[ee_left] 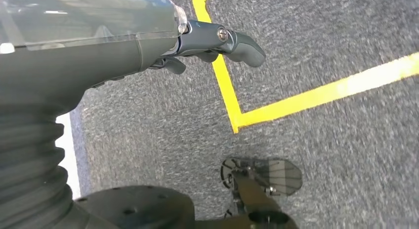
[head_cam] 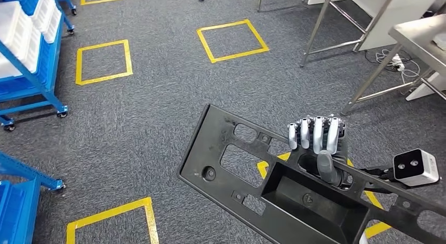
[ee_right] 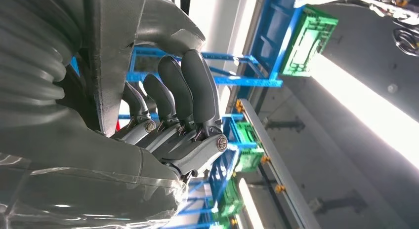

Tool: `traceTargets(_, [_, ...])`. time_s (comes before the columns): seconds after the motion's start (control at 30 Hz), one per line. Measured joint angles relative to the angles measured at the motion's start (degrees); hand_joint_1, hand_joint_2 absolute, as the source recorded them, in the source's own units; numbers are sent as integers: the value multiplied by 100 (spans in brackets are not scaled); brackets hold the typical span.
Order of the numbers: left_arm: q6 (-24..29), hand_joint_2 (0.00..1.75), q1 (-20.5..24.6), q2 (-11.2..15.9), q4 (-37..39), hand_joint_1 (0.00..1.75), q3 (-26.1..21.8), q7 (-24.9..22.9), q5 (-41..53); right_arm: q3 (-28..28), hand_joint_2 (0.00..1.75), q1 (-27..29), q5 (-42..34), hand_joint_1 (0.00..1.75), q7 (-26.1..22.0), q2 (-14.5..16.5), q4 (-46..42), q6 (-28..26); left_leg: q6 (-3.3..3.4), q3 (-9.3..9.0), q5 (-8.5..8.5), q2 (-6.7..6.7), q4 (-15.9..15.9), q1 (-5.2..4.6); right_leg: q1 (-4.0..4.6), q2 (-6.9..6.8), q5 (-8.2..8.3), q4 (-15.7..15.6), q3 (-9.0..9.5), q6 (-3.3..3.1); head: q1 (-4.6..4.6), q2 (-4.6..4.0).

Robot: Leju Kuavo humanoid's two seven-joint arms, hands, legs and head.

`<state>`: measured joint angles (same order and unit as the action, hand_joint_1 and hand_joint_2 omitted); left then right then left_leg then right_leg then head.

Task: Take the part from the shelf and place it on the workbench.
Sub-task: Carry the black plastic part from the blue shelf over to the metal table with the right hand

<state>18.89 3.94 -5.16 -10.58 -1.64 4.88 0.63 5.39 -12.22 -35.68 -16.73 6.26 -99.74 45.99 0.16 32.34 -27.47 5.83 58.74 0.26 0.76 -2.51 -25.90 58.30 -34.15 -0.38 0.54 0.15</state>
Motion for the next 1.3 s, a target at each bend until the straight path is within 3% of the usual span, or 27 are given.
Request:
traceTargets(0.03, [1,175,5,-1,-1,0,1,-1,3,-8,175,2,0,154,-3,2,-13,1,-29,-7,-45,-45,38,4,-24,61,22,-49,33,-29,-3,0])
traceTargets(0.1, [2,175,7,1,-2,0,1,-1,7,-17,175,0,-1,154,-10,15,-36,3,-73,134,-292,-291,423,12,-79,176,66,-137,103,-87,-18,0])
traceTargets(0.17, [2,175,1,5,-2,0,1,-3,13,-19,175,10,6,154,-8,31,-41,4,-92,490,-637,-500,1182,22,-81,296,71,-142,108,-108,-33,0])
traceTargets(0.2, [2,175,-6,8,-2,0,1,-5,17,-19,175,22,10,154,-5,34,-40,4,-101,653,-729,-526,1493,25,-82,370,69,-134,106,-110,-37,0])
traceTargets(0.23, [2,175,-15,11,-2,0,1,-9,26,-19,175,32,15,154,-2,35,-40,5,-109,736,-705,-534,1619,29,-85,449,65,-123,105,-107,-38,0])
traceTargets(0.27, [2,175,-23,15,-2,0,1,-13,33,-19,175,38,17,154,-2,36,-40,5,-114,718,-573,-539,1529,34,-90,530,58,-108,106,-98,-38,0])
traceTargets(0.3, [2,175,-27,20,-2,0,1,-15,41,-19,175,39,17,154,-2,36,-40,5,-117,596,-358,-563,1225,43,-98,606,46,-87,109,-83,-38,0])
traceTargets(0.37, [2,175,-32,28,-1,0,1,-16,50,-19,175,37,18,154,-4,37,-41,4,-117,282,1,-788,460,80,-106,742,4,-2,75,-31,-36,0])
traceTargets(0.43, [8,175,-24,33,1,0,3,-17,58,-19,175,40,19,154,-10,41,-44,5,-92,142,86,-985,105,96,-116,852,-19,71,0,39,-36,0])
traceTargets(0.5, [22,175,-6,40,1,0,13,-19,94,-26,175,59,19,154,-32,44,-52,14,-29,136,82,-925,85,83,-138,956,-8,79,-47,111,-39,0])
traceTargets(0.53, [38,175,-1,54,1,0,23,-21,125,-32,175,76,14,154,-59,44,-60,22,8,126,95,-863,61,84,-138,924,-24,101,-64,139,-39,0])
traceTargets(0.6, [88,175,-10,96,1,0,43,-31,180,-48,175,103,-3,154,-143,50,-78,61,74,108,118,-731,12,98,-126,671,-211,402,-217,187,-7,0])
traceTargets(0.67, [153,175,-32,175,1,0,54,-57,223,-74,175,170,-19,154,-259,79,-84,132,109,103,108,-599,3,84,-124,383,-548,1099,-568,226,21,0])
traceTargets(0.73, [195,175,-58,275,1,0,63,-82,251,-126,175,277,-22,154,-360,121,-69,203,117,98,88,-464,4,74,-141,302,-678,1604,-840,245,21,0])
traceTargets(0.77, [203,175,-64,324,1,0,67,-89,258,-153,175,319,-21,154,-395,136,-58,228,114,89,77,-402,5,71,-147,283,-594,1575,-835,244,21,0])
traceTargets(0.8, [210,175,-65,370,1,0,71,-96,267,-178,175,347,-19,154,-422,150,-48,251,107,73,65,-344,5,69,-149,251,-418,1317,-705,232,22,0])
traceTargets(0.87, [225,175,-59,452,1,0,84,-121,319,-229,175,371,-21,154,-485,195,-37,306,78,21,31,-241,3,52,-105,44,-79,508,-279,165,20,0])
traceTargets(0.93, [235,175,-56,543,0,0,114,-154,400,-293,175,401,-46,154,-560,271,-30,359,25,-22,-1,-156,-5,39,-41,-101,30,51,-44,82,19,-1])
traceTargets(1.03, [220,175,-49,661,-1,0,154,-173,466,-393,175,504,-81,154,-651,360,-10,403,-74,-99,-39,-43,-40,43,-30,44,36,-25,-11,-7,18,-1])
traceTargets(1.1, [198,175,-49,741,-3,0,166,-173,474,-439,175,547,-84,154,-685,413,2,425,-133,-56,-185,-226,154,49,-76,157,83,-127,67,-64,10,-1])
traceTargets(1.17, [186,175,-61,815,-4,0,177,-175,482,-464,175,569,-90,154,-708,467,23,437,-167,242,-502,-477,785,58,-98,265,103,-164,103,-99,-4,-1])
traceTargets(1.23, [181,175,-88,877,-3,0,189,-178,524,-483,175,619,-111,154,-739,513,73,464,-190,602,-719,-535,1449,59,-96,396,93,-148,102,-115,-12,-1])
traceTargets(1.27, [174,175,-106,907,-3,0,202,-178,556,-500,175,651,-131,154,-763,534,104,490,-198,679,-675,-537,1540,61,-97,470,84,-133,103,-114,-11,-1])
traceTargets(1.3, [165,175,-119,933,-2,0,218,-174,586,-521,175,678,-150,154,-787,556,135,518,-204,644,-514,-544,1395,68,-103,547,70,-111,106,-106,-12,0])
